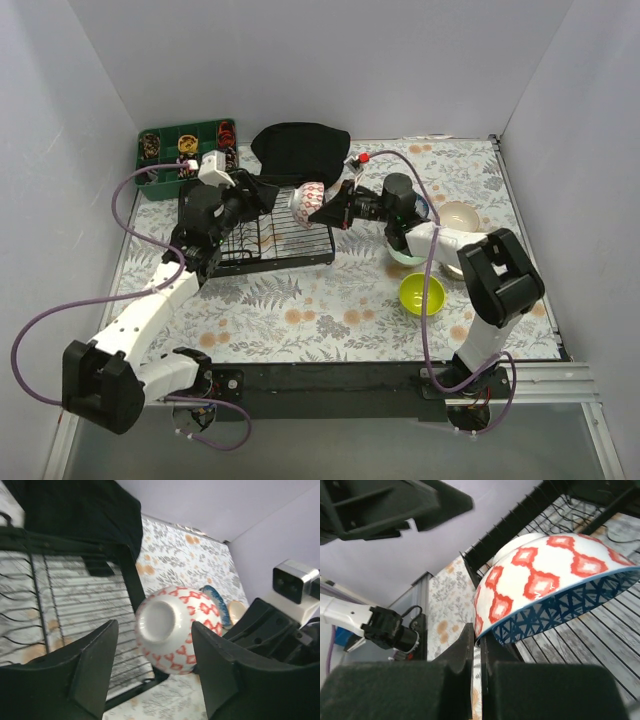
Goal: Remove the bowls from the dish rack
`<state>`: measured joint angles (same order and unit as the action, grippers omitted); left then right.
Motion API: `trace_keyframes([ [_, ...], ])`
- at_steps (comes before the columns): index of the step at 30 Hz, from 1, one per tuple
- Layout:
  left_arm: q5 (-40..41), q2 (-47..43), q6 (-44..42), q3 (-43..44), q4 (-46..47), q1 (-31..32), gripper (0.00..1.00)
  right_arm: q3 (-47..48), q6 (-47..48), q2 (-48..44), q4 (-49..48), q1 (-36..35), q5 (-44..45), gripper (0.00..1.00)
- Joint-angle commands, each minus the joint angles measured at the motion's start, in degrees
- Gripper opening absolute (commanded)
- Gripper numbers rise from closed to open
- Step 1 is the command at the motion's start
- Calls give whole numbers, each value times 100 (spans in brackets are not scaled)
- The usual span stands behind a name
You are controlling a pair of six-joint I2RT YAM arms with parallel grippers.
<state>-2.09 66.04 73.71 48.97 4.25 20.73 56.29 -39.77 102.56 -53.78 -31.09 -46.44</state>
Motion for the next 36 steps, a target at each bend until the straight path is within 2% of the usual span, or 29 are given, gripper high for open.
trace_keyframes([
  [1, 778, -767, -1086, -247, -178, -16, 67, 617, 2263, -921, 2471, 182, 590, 1],
  [2, 858, -986, -1392, -343, -223, -16, 68, 820, 2646, -1001, 3852, 182, 818, 1],
  [4, 1086, -1224, -1674, -440, -371, -16, 74, 1398, 3646, -1141, 4985, 191, 1582, 1],
  [5, 1157, -1434, -1893, -545, -390, -8, 76, 1593, 3930, -1160, 5948, 191, 1837, 1],
  [8, 1560, -1743, -2159, -748, -390, -16, 80, 2409, 4886, -1099, 7211, 191, 2848, 1],
  [9, 1658, -1909, -2281, -888, -390, -16, 80, 2622, 5065, -1063, 7946, 191, 3425, 1],
  [13, 2045, -2122, -2475, -1205, -241, -8, 81, 3475, 5900, -844, 9216, 200, 4869, 1],
  [15, 2055, -2122, -2572, -1197, -311, -8, 82, 3913, 6251, -747, 9534, 191, 5649, 1],
  [19, 2177, -2183, -2686, -1232, -328, -16, 84, 4433, 6946, -282, 10324, 200, 6357, 1],
  [21, 2308, -2244, -2722, -1267, -320, -8, 84, 4496, 7236, -106, 10414, 200, 6663, 1],
  [30, 2151, -2359, -2774, -1382, -232, -16, 84, 3881, 7747, 273, 10317, 226, 7209, 1],
  [36, 2134, -2412, -2801, -1408, -232, -16, 85, 3283, 8020, 325, 10080, 218, 7209, 1],
])
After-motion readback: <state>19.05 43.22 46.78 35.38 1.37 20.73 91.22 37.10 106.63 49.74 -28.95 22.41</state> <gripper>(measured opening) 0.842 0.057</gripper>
